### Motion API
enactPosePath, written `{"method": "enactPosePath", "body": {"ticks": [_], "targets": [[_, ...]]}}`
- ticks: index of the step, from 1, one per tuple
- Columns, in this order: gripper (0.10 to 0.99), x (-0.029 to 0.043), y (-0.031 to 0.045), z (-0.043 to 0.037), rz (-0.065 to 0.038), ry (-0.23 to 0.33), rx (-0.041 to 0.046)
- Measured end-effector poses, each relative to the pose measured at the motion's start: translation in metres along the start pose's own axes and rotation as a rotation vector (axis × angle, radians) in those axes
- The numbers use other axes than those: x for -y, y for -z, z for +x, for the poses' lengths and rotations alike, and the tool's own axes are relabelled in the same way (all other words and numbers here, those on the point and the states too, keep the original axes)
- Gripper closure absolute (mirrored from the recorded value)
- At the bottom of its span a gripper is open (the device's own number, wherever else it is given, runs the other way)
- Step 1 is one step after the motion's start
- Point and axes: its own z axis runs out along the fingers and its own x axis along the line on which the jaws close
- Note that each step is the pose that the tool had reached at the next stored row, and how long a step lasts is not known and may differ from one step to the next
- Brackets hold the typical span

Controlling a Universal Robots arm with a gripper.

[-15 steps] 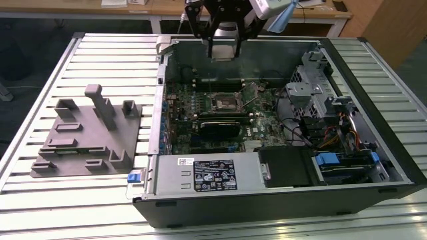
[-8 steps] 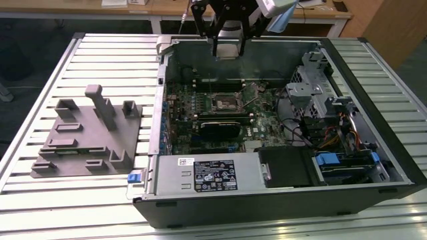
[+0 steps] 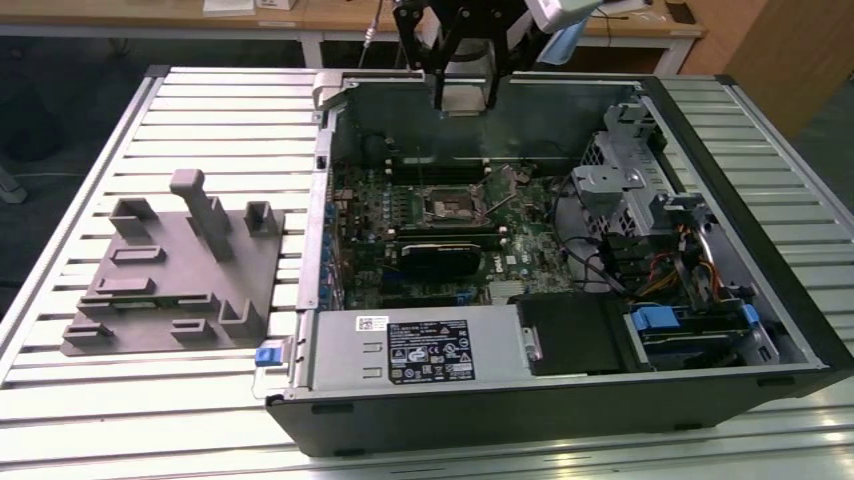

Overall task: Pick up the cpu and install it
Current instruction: 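Pick up the cpu and move it towards the insertion slot, then place the cpu into insertion slot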

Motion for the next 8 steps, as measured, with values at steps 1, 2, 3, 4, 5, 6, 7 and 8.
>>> {"method": "enactPosePath", "body": {"ticks": [1, 2, 3, 4, 5, 6, 7, 8], "targets": [[0.545, 0.0, 0.0, -0.0004, 0.0, 0.0, 0.0], [0.545, -0.0001, -0.0002, -0.0004, 0.0, 0.0, 0.0002], [0.545, -0.0001, -0.0003, -0.0006, -0.001, 0.0, 0.0003], [0.545, -0.0001, -0.0003, -0.0007, 0.0, 0.0, 0.0003], [0.545, -0.0001, -0.0003, -0.0008, 0.0, 0.0, 0.0002], [0.545, -0.0001, -0.0004, -0.0008, 0.0, 0.0, 0.0002], [0.545, -0.0001, -0.0005, -0.0009, 0.0, 0.0, 0.0004], [0.545, -0.0001, -0.0005, -0.0014, 0.0, 0.0, 0.0002]]}}
